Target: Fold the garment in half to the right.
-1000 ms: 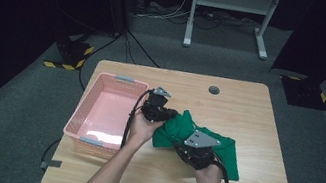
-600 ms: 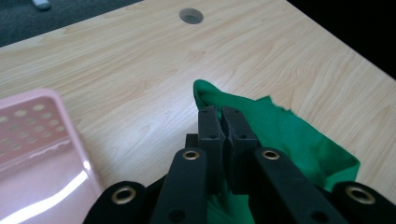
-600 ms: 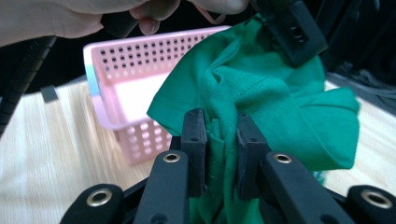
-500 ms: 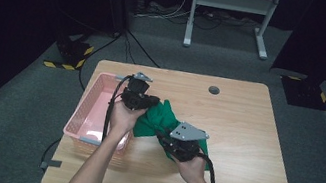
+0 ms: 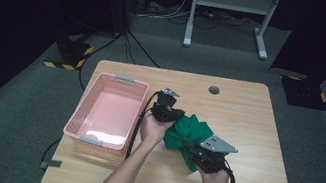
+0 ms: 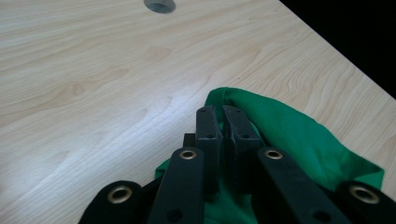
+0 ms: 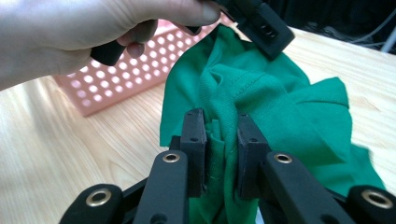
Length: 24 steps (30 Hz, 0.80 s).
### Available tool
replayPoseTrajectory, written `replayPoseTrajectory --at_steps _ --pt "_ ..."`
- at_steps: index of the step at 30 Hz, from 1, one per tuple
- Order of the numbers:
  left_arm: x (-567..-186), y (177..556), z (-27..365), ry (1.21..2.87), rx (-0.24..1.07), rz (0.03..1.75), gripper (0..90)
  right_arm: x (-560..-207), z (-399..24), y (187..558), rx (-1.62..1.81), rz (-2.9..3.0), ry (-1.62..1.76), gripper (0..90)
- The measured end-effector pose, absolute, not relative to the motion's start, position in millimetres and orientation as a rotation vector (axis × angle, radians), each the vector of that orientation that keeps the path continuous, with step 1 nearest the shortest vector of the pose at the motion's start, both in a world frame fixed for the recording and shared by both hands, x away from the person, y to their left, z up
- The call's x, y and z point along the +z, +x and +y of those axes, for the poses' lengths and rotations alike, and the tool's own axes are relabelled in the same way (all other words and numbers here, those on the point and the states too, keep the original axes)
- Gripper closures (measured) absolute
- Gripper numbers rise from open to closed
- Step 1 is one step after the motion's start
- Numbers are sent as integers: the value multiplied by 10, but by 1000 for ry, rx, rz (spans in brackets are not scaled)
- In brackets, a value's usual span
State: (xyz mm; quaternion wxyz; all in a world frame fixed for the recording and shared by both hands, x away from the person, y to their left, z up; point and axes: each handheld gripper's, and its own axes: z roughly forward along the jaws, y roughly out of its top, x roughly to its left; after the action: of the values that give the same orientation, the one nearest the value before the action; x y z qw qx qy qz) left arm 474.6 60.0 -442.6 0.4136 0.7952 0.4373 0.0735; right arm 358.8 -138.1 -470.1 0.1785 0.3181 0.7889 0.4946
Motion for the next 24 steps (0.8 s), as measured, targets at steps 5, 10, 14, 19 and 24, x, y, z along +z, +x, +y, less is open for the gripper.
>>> replayPoseTrajectory --at_steps 5,10,14,19,24 --pt "-4574 4826 415 2020 165 1100 835 -4798 -1589 3613 1413 2209 989 767" --pt "-4703 4894 250 2041 149 1100 830 -4886 -1761 3680 1393 2205 1066 763" --pt "-4821 4903 143 2064 160 1092 811 -5007 -1883 3714 1355 2218 1128 753" --pt "-4979 4913 58 2077 160 1105 793 -5148 -1969 3756 1289 2233 1167 733" --pt "-5062 4877 -42 2111 249 1078 770 -5204 -1959 3781 1175 2258 1142 689"
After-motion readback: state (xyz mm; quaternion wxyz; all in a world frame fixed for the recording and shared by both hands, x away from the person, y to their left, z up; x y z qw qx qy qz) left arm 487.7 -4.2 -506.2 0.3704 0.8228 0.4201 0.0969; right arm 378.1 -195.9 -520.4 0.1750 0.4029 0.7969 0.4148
